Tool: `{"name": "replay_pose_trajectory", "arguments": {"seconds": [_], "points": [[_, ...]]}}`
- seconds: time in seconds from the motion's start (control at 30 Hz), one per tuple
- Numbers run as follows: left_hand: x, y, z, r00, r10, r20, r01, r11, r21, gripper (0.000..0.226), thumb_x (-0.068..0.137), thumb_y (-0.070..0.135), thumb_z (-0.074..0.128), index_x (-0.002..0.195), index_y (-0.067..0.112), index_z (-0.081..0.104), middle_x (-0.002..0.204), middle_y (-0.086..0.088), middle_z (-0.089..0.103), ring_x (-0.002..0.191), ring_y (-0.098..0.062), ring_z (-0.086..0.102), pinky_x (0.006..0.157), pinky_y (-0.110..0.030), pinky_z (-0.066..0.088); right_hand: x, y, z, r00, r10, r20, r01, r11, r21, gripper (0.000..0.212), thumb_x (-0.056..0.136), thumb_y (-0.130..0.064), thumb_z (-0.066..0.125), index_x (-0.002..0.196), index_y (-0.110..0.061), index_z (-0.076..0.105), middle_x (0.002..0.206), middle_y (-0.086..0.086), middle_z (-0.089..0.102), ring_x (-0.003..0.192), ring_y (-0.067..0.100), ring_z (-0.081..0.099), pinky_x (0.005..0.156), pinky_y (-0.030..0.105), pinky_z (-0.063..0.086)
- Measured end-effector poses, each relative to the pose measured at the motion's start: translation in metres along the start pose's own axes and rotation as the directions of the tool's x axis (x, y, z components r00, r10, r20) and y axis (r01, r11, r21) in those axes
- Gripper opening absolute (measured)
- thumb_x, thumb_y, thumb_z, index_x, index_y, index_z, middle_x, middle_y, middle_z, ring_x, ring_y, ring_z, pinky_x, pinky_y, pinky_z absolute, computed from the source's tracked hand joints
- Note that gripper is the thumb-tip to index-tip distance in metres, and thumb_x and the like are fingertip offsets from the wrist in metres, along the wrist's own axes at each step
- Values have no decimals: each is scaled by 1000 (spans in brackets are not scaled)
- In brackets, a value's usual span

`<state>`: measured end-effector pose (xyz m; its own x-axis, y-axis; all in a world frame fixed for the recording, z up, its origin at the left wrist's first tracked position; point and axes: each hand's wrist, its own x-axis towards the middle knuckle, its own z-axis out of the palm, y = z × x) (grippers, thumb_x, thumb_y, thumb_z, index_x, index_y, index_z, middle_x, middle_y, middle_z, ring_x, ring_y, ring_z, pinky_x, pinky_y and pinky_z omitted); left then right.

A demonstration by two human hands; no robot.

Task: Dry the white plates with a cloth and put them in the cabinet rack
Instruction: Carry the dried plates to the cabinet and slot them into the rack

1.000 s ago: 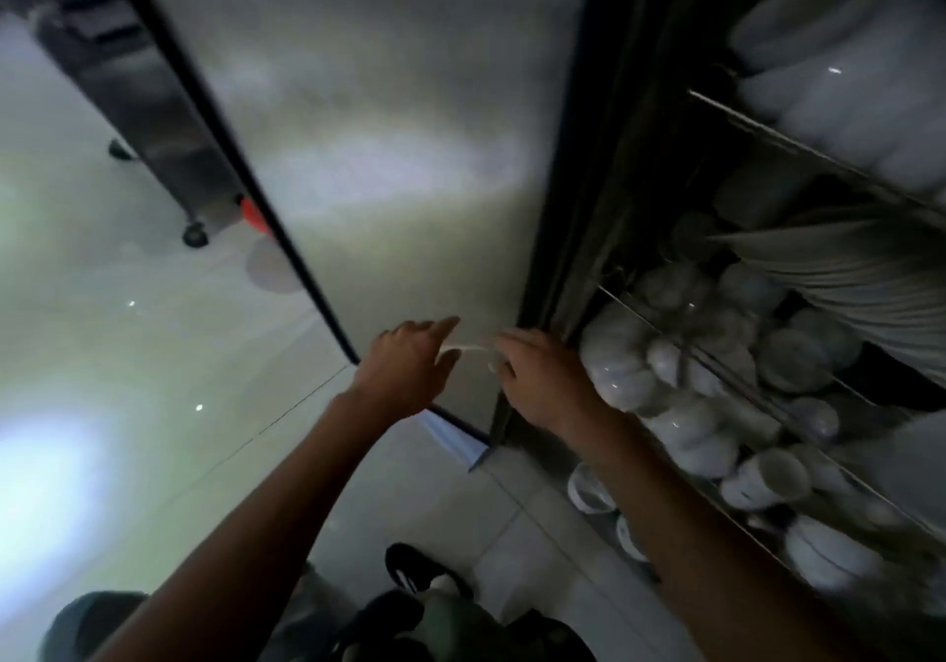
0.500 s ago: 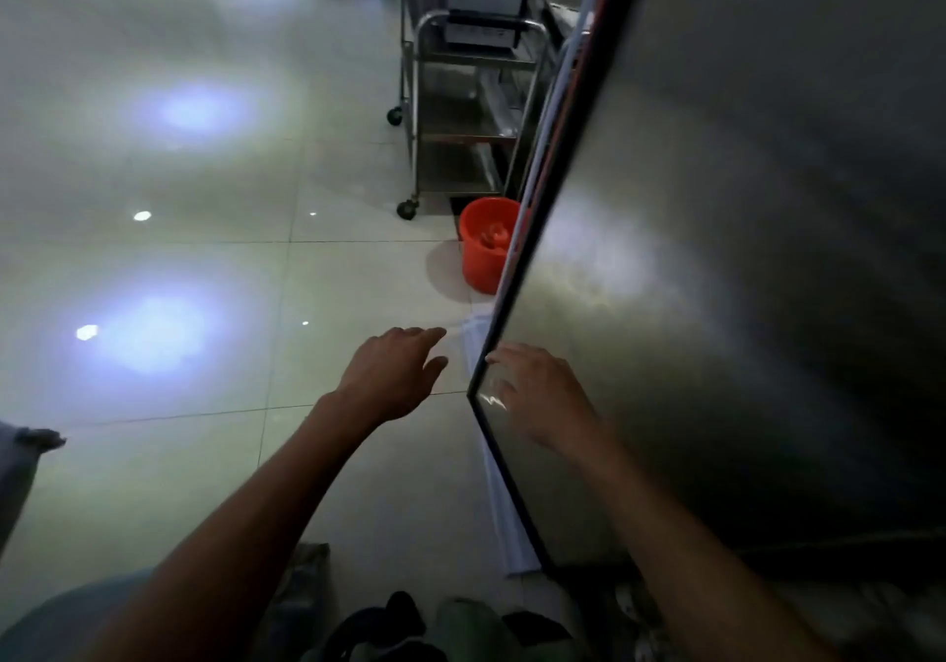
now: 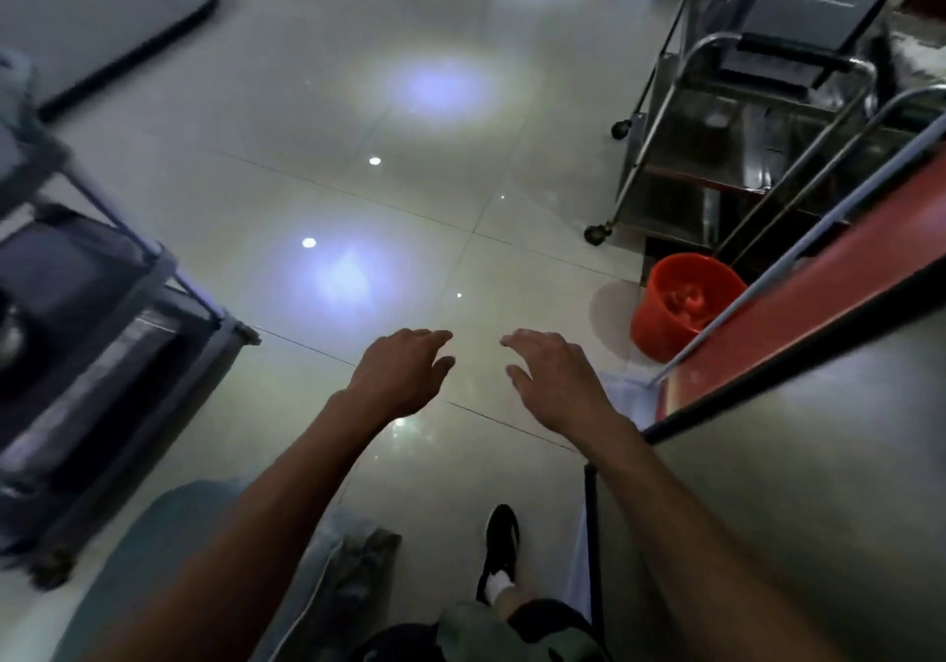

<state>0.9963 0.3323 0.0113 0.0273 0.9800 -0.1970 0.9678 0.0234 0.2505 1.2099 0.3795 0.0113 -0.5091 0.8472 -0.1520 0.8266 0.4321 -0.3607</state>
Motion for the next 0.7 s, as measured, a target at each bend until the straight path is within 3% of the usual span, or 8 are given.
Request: {"name": "replay_pose_trajectory", "arguments": {"seconds": [0.4,0.53,0.7], "points": [[72,-80,-42,946,-315,-79,316,949,5,46,104,42,43,147,26,43,138,1,59,123,-24,55,98,-42,47,185,-38,-20,928,-346,137,366,915,-167,46,102,-30,46,147,-24,40,148,-3,46,130,26,46,106,42,38],[76,-136,-38,893,-441,-85,435,897,-77,46,103,43,44,146,27,44,139,0,59,124,-24,56,100,-42,47,244,-84,-7,868,-450,209,489,849,-203,41,101,-29,48,141,-23,45,136,-4,54,117,27,52,96,43,44],[73,-220,-33,797,-600,-73,580,793,-187,49,104,45,41,150,29,40,147,3,53,130,-21,52,106,-40,44,311,-151,17,794,-526,304,589,789,-174,43,102,-30,47,145,-25,43,142,-4,51,124,27,49,99,43,41]]}}
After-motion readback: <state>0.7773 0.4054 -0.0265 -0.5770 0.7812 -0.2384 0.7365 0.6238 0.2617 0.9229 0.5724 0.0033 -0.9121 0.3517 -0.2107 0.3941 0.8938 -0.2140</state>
